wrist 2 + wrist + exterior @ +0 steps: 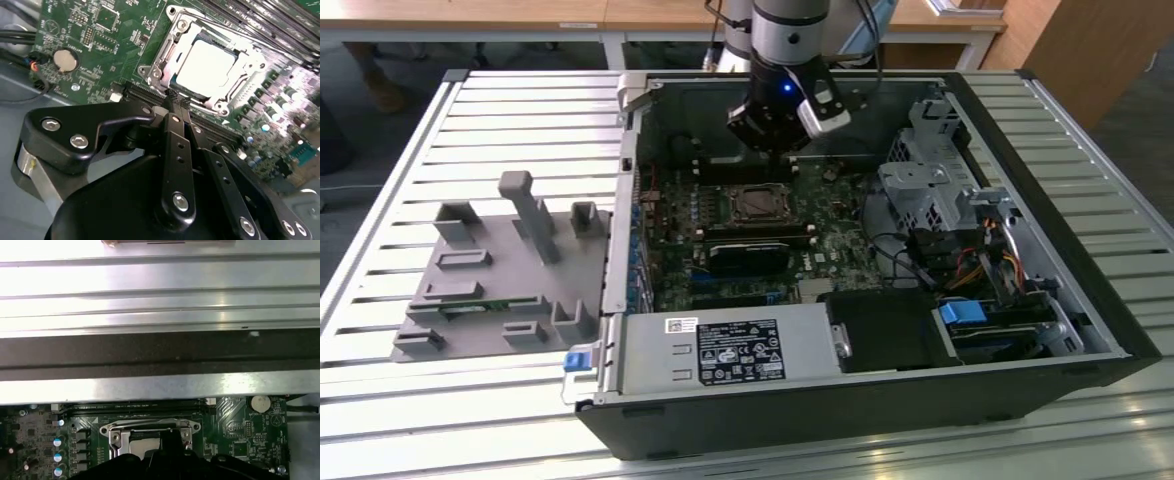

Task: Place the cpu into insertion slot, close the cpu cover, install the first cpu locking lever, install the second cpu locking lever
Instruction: 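Install the second cpu locking lever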

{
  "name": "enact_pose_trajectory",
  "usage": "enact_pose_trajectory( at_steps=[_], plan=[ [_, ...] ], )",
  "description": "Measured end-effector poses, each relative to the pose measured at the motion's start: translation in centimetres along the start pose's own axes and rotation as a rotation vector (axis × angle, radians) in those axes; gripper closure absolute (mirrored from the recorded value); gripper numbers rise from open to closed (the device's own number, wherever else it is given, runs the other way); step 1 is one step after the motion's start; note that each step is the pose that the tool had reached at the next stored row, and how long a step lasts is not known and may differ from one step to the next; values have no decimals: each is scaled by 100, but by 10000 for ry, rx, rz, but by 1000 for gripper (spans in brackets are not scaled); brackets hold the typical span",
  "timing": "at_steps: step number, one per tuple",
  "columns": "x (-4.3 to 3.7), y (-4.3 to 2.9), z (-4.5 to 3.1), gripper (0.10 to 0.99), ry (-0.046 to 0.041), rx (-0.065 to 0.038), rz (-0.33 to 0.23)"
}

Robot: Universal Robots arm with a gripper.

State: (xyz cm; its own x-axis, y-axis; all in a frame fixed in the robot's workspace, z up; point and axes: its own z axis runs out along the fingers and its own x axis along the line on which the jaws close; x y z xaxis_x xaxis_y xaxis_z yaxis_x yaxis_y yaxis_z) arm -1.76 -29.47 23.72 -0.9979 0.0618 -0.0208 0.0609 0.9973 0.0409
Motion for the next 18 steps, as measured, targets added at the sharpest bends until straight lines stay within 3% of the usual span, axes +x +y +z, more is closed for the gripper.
enact_pose_trajectory(
  at_steps=[5,13,16,18],
  plan=[
    [-2,-30,-8,980,0,-1,0],
    [-11,-168,-14,980,16,1,1],
    [-15,-213,-15,980,64,0,3],
    [-21,-241,-17,980,153,-60,7]
  ],
)
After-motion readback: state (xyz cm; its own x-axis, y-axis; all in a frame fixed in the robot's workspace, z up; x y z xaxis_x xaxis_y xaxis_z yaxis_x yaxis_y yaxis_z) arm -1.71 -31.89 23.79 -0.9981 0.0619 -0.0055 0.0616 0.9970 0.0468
